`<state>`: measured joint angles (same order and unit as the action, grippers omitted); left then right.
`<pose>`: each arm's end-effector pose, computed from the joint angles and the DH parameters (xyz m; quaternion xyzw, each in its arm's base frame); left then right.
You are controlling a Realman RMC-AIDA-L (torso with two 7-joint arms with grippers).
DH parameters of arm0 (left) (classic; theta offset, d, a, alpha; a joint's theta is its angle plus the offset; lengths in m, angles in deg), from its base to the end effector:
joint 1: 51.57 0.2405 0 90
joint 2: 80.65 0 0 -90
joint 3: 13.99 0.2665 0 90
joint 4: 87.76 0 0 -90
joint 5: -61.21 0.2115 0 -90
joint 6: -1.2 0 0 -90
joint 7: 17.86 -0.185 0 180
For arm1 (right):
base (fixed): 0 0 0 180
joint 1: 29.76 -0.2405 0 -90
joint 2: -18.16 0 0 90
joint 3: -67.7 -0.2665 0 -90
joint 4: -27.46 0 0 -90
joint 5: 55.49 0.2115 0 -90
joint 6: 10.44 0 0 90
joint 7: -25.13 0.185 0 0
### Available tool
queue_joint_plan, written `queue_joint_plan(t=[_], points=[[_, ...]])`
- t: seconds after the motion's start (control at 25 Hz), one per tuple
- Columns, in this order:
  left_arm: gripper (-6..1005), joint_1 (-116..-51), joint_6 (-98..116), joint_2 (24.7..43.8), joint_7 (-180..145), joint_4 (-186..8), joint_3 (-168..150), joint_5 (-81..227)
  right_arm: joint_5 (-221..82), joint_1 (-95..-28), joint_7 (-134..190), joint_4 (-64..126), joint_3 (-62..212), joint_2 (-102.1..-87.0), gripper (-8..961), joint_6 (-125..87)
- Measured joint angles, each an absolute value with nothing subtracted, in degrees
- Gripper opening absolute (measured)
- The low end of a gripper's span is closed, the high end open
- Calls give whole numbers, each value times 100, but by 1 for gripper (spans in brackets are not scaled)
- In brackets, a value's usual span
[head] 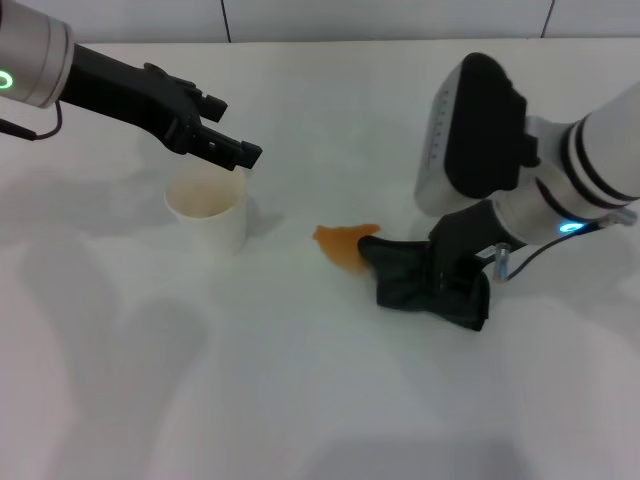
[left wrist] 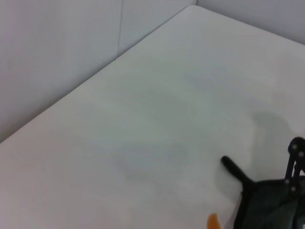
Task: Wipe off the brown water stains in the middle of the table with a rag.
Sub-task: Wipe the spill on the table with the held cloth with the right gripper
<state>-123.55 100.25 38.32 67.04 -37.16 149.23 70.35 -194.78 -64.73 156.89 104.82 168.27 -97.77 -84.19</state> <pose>-0.1774 0.4308 0.0027 -0.9705 -0.2154 -0.0219 0.1065 0.1640 0.3616 -0.0986 -0.9754 0.0588 -0.1675 0.1309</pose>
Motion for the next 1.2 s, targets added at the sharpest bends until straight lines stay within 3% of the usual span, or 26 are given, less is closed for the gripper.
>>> queue_joint_plan(t=[0.56, 1.2], points=[[894, -12356, 10026, 3835, 6704, -3740, 14922, 7036, -19510, -6922, 15644, 10574, 18034, -9778, 76, -7953], [894, -12367, 10023, 3841, 6758, -3812, 14922, 7030, -20561, -6998, 16217, 9994, 18324, -9803, 76, -6524]])
